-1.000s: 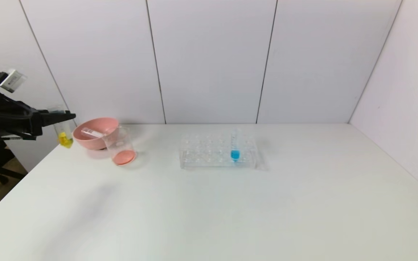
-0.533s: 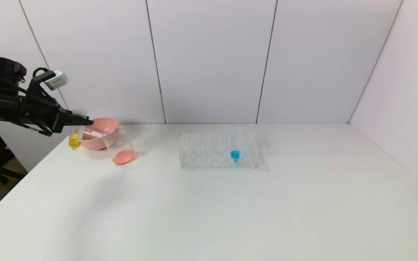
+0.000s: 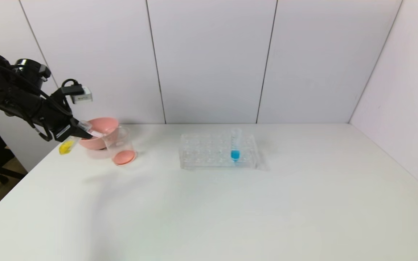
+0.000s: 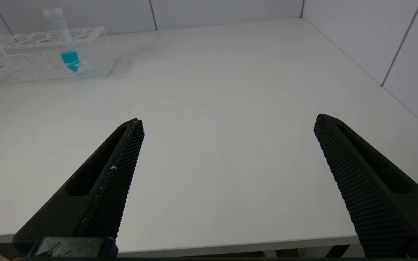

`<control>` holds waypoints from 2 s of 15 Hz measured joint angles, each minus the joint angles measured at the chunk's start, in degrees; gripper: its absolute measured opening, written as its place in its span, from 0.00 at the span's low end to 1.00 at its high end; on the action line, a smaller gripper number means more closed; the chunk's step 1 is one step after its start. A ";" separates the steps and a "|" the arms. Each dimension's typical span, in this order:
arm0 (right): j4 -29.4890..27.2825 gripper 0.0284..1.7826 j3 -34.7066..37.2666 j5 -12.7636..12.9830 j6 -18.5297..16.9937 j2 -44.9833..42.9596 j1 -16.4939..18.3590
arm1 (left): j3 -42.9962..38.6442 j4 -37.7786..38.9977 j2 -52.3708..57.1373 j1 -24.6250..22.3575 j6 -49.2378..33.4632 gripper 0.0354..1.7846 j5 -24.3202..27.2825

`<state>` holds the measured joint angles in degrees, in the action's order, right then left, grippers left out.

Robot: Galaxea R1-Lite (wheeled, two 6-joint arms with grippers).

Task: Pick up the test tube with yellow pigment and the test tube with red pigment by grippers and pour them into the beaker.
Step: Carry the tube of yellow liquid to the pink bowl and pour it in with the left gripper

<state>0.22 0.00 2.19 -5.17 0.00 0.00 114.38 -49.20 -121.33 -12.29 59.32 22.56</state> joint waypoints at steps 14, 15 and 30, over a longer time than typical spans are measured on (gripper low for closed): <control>0.00 0.96 0.00 0.00 0.00 0.00 0.00 | 1.49 -1.04 0.90 9.90 4.73 0.25 -20.44; 0.02 0.96 0.00 0.00 0.00 0.00 0.00 | 1.51 -1.01 1.05 10.29 5.14 0.25 -21.71; 0.02 0.96 0.00 0.00 0.02 0.00 0.00 | 1.55 -0.94 1.32 13.80 7.33 0.25 -34.88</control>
<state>0.24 0.00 2.19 -5.14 0.00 0.00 115.93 -50.14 -120.02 1.51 66.65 -12.31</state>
